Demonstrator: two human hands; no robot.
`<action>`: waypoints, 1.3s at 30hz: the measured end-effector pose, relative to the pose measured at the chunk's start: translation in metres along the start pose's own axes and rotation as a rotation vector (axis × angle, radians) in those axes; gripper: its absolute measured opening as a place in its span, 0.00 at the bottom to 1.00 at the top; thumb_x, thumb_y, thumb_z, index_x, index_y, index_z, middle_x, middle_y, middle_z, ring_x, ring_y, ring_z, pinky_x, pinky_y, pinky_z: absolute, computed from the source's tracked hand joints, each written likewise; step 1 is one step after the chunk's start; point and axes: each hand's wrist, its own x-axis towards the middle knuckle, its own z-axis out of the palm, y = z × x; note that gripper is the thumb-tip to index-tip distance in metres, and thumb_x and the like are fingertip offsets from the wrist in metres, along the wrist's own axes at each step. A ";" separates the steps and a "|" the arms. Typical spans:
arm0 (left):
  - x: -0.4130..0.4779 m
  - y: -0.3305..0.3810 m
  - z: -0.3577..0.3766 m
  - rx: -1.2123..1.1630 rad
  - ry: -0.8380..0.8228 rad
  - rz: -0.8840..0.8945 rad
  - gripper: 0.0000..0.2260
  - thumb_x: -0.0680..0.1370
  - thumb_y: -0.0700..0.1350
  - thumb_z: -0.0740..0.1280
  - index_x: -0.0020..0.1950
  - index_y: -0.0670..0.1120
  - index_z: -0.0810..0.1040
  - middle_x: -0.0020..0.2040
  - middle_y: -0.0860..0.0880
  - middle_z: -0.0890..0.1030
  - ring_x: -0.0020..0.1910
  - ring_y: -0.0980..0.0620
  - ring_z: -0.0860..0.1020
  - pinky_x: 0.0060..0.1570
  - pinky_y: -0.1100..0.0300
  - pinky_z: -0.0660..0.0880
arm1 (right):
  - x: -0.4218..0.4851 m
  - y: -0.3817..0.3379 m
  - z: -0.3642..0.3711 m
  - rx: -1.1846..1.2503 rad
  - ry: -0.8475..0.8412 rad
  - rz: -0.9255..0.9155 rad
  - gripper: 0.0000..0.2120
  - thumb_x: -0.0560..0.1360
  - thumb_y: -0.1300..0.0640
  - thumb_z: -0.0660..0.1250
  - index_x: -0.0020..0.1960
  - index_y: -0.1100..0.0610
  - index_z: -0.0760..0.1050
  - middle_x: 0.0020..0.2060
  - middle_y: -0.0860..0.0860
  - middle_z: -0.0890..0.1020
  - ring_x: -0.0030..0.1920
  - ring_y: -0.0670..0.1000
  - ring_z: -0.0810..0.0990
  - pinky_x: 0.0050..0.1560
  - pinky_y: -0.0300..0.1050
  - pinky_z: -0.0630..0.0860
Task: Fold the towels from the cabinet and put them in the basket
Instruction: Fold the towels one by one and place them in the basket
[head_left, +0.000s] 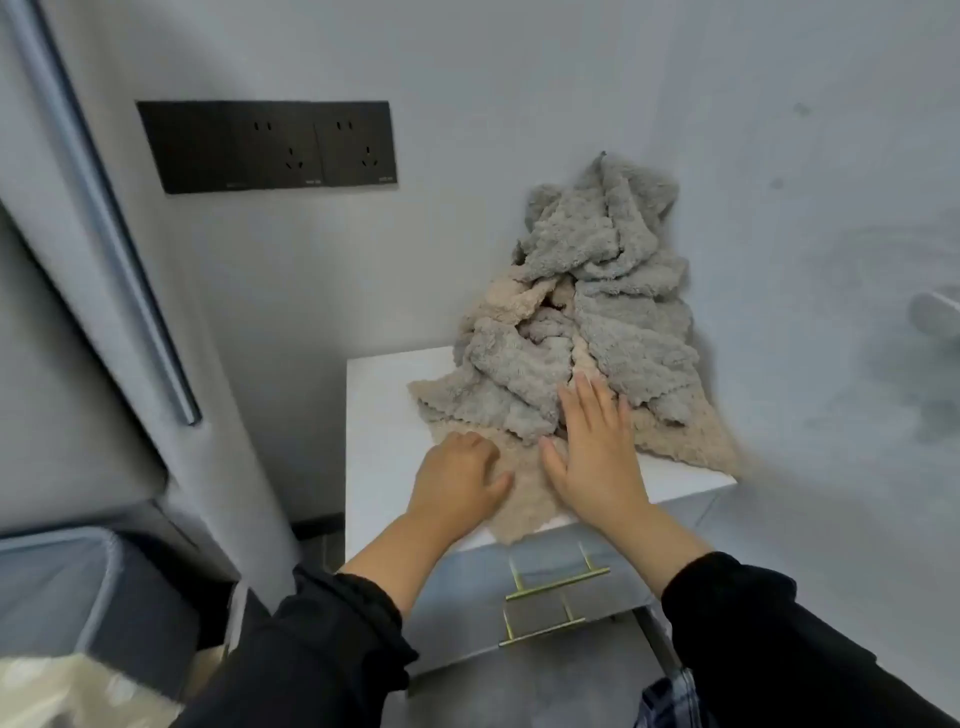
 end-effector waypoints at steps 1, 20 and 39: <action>-0.004 0.001 0.001 0.026 -0.063 0.003 0.20 0.77 0.57 0.63 0.63 0.47 0.75 0.60 0.49 0.77 0.59 0.48 0.72 0.56 0.55 0.70 | -0.005 -0.002 -0.002 -0.004 -0.001 0.011 0.33 0.76 0.40 0.45 0.76 0.57 0.58 0.77 0.56 0.54 0.77 0.54 0.46 0.74 0.55 0.41; -0.040 -0.058 0.004 -0.230 0.072 -0.220 0.09 0.79 0.39 0.59 0.56 0.42 0.75 0.48 0.46 0.80 0.48 0.45 0.77 0.49 0.52 0.75 | 0.010 -0.032 0.009 -0.117 0.124 -0.178 0.30 0.78 0.45 0.44 0.76 0.56 0.57 0.77 0.58 0.51 0.77 0.58 0.46 0.73 0.60 0.40; 0.021 -0.080 0.014 0.013 0.064 -0.232 0.18 0.83 0.52 0.52 0.72 0.59 0.66 0.74 0.60 0.64 0.73 0.52 0.59 0.72 0.46 0.51 | 0.156 0.045 0.072 -0.802 0.039 -0.460 0.29 0.76 0.49 0.45 0.72 0.57 0.67 0.73 0.56 0.66 0.73 0.57 0.63 0.73 0.59 0.38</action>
